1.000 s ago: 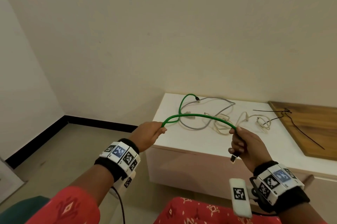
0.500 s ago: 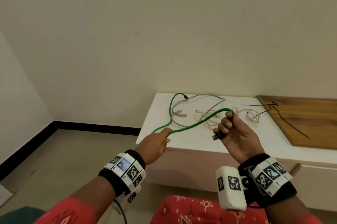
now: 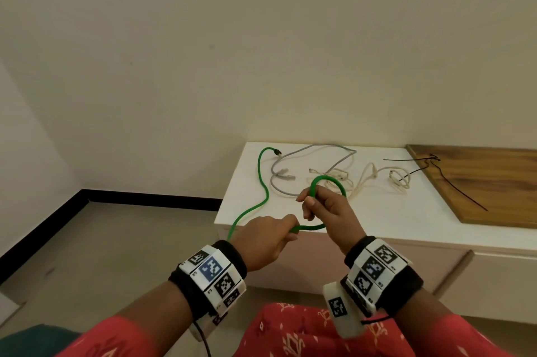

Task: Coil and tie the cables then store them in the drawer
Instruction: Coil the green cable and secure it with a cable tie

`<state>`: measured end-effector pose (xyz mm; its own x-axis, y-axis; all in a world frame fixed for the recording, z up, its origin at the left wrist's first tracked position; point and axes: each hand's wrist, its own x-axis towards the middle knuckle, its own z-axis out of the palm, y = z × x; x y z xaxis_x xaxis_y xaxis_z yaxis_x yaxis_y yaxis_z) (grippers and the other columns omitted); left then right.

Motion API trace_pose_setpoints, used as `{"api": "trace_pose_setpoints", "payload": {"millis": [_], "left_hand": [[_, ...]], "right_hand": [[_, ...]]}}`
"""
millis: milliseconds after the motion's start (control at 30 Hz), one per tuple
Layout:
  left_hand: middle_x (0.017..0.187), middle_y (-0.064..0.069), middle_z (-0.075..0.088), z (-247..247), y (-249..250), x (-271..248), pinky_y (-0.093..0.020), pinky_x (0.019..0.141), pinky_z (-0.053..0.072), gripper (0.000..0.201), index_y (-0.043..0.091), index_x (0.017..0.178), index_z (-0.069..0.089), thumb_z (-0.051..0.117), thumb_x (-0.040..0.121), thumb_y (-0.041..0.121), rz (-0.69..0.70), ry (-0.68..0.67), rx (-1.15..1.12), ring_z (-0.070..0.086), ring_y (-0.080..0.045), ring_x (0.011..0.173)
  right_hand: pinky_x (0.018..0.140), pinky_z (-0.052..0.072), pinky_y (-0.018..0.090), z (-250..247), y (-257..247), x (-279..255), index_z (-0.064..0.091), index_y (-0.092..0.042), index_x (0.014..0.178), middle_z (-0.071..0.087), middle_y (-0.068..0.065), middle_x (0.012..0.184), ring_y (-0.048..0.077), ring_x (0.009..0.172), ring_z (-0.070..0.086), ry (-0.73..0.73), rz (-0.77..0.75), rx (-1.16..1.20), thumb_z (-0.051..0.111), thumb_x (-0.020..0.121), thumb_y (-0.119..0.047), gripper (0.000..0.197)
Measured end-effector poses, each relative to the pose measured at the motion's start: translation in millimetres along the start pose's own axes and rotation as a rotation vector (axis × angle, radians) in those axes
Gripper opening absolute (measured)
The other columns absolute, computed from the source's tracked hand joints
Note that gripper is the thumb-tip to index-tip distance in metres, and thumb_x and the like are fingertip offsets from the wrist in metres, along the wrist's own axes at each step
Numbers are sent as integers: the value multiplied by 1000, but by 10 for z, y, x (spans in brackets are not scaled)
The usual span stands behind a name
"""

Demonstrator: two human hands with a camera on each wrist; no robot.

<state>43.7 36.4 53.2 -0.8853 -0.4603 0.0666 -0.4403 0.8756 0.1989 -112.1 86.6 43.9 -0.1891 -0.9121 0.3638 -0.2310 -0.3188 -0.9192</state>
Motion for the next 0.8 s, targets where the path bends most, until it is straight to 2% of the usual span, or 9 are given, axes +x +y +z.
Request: {"api": "trace_pose_setpoints", "payload": {"millis": [133, 233, 300, 400, 467, 533, 600, 700, 800], "left_hand": [[98, -13, 67, -22, -7, 29, -37, 74, 44, 30, 9, 110, 47, 35, 97, 32, -8, 14, 102, 61, -30, 87], [94, -13, 69, -21, -34, 23, -37, 68, 45, 46, 9, 113, 52, 30, 93, 45, 53, 154, 135, 63, -32, 82], [88, -11, 70, -39, -36, 7, -33, 62, 41, 51, 10, 110, 56, 30, 90, 49, 84, 212, 87, 64, -30, 75], [84, -1, 61, -61, -71, 6, -21, 64, 30, 29, 12, 109, 54, 46, 93, 34, 57, 192, -71, 50, -16, 72], [84, -5, 61, -87, -107, 17, -22, 65, 30, 20, 10, 104, 55, 48, 93, 25, 44, 186, -151, 45, -12, 71], [88, -7, 63, -94, -143, 20, -25, 66, 34, 18, 9, 101, 57, 47, 93, 22, 44, 202, -173, 50, -16, 72], [90, -9, 65, -96, -168, 23, -29, 67, 40, 23, 8, 99, 58, 44, 93, 26, 54, 238, -186, 57, -22, 77], [88, -9, 65, -121, -162, 10, -31, 68, 44, 44, 6, 95, 59, 33, 88, 41, 106, 312, -233, 57, -22, 76], [83, -10, 64, -114, -164, 13, -32, 66, 45, 47, 4, 92, 59, 29, 85, 41, 135, 372, -280, 57, -21, 72]], "right_hand": [[64, 44, 24, 34, 56, -41, 54, -22, 83, 51, -5, 63, 4, 57, 48, -56, 50, -275, 39, 88, -25, 16], [73, 47, 37, 64, 37, -65, 54, -10, 91, 54, -5, 70, 12, 66, 52, -75, 60, -473, 38, 96, -17, 18], [72, 47, 41, 77, 3, -69, 50, -13, 86, 53, -5, 65, 12, 60, 50, -134, 90, -540, 37, 97, -17, 18], [67, 42, 38, 36, -38, -75, 39, -23, 70, 48, -5, 54, 10, 53, 45, -219, 173, -551, 34, 98, -19, 29], [64, 40, 32, 15, -82, -95, 40, -22, 69, 47, -5, 55, 8, 51, 43, -268, 207, -535, 33, 98, -23, 30], [60, 39, 24, 24, -122, -124, 46, -17, 74, 46, -6, 56, 6, 50, 43, -329, 224, -516, 34, 97, -28, 28], [57, 38, 20, 24, -142, -143, 48, -14, 77, 46, -7, 55, 3, 47, 43, -351, 228, -507, 37, 96, -30, 27], [53, 37, 19, -4, -174, -143, 46, -14, 74, 44, -8, 53, 0, 39, 43, -366, 217, -514, 41, 95, -29, 26], [57, 37, 24, -23, -208, -140, 42, -18, 70, 42, -8, 54, 3, 46, 42, -360, 186, -618, 42, 95, -32, 29]]}}
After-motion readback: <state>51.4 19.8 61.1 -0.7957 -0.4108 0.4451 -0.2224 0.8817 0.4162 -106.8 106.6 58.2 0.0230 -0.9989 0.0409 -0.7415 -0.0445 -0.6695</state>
